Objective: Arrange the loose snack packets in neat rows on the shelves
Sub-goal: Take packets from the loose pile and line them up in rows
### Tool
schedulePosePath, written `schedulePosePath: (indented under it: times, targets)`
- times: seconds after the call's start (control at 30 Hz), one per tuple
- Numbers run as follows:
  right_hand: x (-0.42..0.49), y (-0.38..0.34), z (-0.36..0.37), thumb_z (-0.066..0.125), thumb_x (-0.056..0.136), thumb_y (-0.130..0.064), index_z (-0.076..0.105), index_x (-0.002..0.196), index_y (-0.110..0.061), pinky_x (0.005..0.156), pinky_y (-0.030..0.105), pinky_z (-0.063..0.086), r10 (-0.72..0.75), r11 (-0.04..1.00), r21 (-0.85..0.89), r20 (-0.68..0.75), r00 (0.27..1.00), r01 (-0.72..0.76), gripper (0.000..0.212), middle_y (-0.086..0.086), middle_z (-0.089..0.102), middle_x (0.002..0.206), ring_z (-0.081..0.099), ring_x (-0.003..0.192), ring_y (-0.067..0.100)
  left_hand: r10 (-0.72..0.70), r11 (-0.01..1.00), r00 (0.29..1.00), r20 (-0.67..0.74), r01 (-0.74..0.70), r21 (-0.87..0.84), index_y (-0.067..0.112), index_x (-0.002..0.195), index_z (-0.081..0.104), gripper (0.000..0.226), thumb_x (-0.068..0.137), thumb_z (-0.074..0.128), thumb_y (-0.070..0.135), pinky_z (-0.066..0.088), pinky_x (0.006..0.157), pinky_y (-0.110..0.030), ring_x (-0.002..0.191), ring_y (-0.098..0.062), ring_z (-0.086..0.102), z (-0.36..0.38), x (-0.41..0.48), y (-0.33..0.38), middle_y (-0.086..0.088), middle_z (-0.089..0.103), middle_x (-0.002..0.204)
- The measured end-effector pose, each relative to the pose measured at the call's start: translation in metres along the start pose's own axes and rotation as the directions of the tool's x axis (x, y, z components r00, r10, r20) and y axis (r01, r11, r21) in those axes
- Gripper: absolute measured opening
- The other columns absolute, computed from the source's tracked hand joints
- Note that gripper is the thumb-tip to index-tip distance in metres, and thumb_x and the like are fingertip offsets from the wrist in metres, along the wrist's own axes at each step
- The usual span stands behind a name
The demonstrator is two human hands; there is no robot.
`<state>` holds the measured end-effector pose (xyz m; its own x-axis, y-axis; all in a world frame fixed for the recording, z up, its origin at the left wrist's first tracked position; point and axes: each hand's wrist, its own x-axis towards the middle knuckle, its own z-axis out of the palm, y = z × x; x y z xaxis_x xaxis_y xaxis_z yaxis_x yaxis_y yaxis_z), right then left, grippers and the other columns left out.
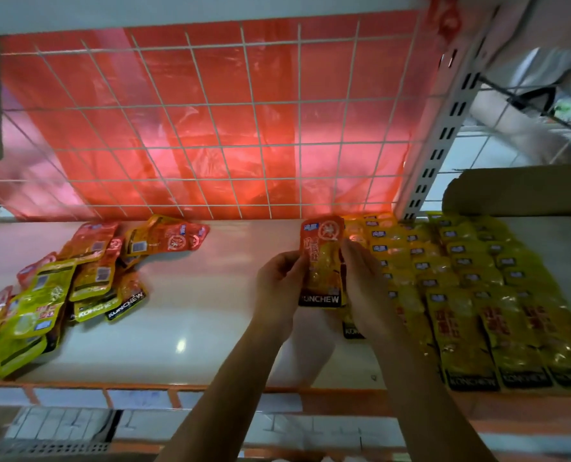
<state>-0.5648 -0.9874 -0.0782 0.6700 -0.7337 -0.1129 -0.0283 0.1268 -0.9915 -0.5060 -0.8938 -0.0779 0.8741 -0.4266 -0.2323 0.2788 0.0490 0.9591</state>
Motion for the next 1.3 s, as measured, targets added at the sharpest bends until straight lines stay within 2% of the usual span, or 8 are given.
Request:
schedulePosePath:
  times: [0.13,0.27,0.4,0.63,0.83,1.0,1.17,1.3]
  targets:
    - [0.008,-0.005,-0.03,0.057,0.093,-0.03,0.065,0.082,-0.022,0.055,0.026,0.052,-0.043,0.978,-0.206,-0.019,0.999,0.038,0.016,-0.008,0.069,0.072,0.066,0.064,0.007,0.066,0.996,0.998,-0.018,-0.065,0.06,0.012,0.084,0.072,0.012,0.091,0.062,0.012,0.053,0.056,-0.026,0.069,-0.02,0.068,0.014,-0.003,-0.008,-0.006,0.073,0.078]
    - [0.013,-0.009,-0.059,0.052,0.096,-0.028,0.063,0.085,-0.021,0.055,0.033,0.044,0.005,0.985,-0.172,-0.071,0.997,-0.017,0.017,0.003,0.058,0.068,0.054,0.059,0.014,0.168,0.973,0.985,-0.027,-0.161,0.165,0.02,0.083,0.072,0.017,0.091,0.062,0.008,0.057,0.069,-0.039,0.076,-0.022,0.068,0.02,-0.005,-0.019,-0.003,0.073,0.08]
    - [0.02,-0.011,-0.088,0.05,0.096,-0.025,0.062,0.088,-0.015,0.055,0.031,0.035,-0.013,0.979,-0.202,-0.084,0.996,-0.004,0.018,0.002,0.048,0.064,0.045,0.057,0.011,0.181,0.958,0.983,-0.038,-0.168,0.233,0.023,0.09,0.067,0.019,0.086,0.067,0.004,0.057,0.065,-0.033,0.08,-0.019,0.07,0.025,-0.012,-0.031,-0.001,0.074,0.087]
    - [0.022,-0.014,-0.115,0.048,0.096,-0.027,0.059,0.083,-0.027,0.077,0.053,0.053,-0.02,0.973,-0.23,-0.107,0.994,-0.005,0.017,0.019,0.066,0.098,0.066,0.086,0.035,0.277,0.858,0.96,-0.024,-0.236,0.457,0.024,0.093,0.065,0.017,0.084,0.07,0.009,0.058,0.069,-0.028,0.078,-0.005,0.069,0.027,-0.039,-0.046,0.007,0.072,0.087]
    - [0.014,-0.011,-0.126,0.047,0.097,-0.023,0.059,0.08,-0.028,0.064,0.034,0.045,-0.042,0.981,-0.192,-0.101,0.994,0.022,0.022,0.02,0.063,0.095,0.055,0.073,0.022,0.242,0.769,0.97,-0.014,-0.183,0.612,0.03,0.106,0.059,0.027,0.085,0.071,0.018,0.051,0.058,-0.01,0.073,0.002,0.067,0.026,-0.059,-0.051,0.011,0.07,0.09]
    - [0.001,-0.012,-0.128,0.048,0.097,-0.022,0.059,0.082,-0.031,0.064,0.034,0.044,-0.056,0.985,-0.168,-0.142,0.988,0.032,0.021,0.018,0.063,0.089,0.054,0.071,0.021,0.266,0.691,0.963,0.044,-0.222,0.688,0.024,0.12,0.057,0.04,0.083,0.074,0.026,0.058,0.071,-0.028,0.078,-0.009,0.069,0.031,-0.064,-0.047,0.004,0.072,0.099]
    - [-0.019,-0.009,-0.136,0.047,0.098,-0.023,0.055,0.085,-0.03,0.058,0.029,0.044,-0.059,0.978,-0.209,-0.167,0.984,0.023,0.017,-0.002,0.061,0.079,0.054,0.063,0.012,0.273,0.642,0.957,0.103,-0.261,0.721,0.023,0.128,0.054,0.046,0.085,0.072,0.024,0.046,0.06,-0.01,0.069,-0.001,0.062,0.034,-0.065,-0.046,0.008,0.065,0.097]
    - [-0.035,-0.001,-0.139,0.048,0.098,-0.022,0.057,0.087,-0.027,0.046,0.023,0.037,-0.059,0.977,-0.211,-0.203,0.977,0.016,0.015,-0.005,0.054,0.067,0.046,0.047,0.001,0.303,0.54,0.939,0.165,-0.312,0.782,0.023,0.128,0.058,0.044,0.085,0.071,0.023,0.047,0.068,-0.02,0.071,-0.008,0.062,0.03,-0.062,-0.043,0.002,0.064,0.107]
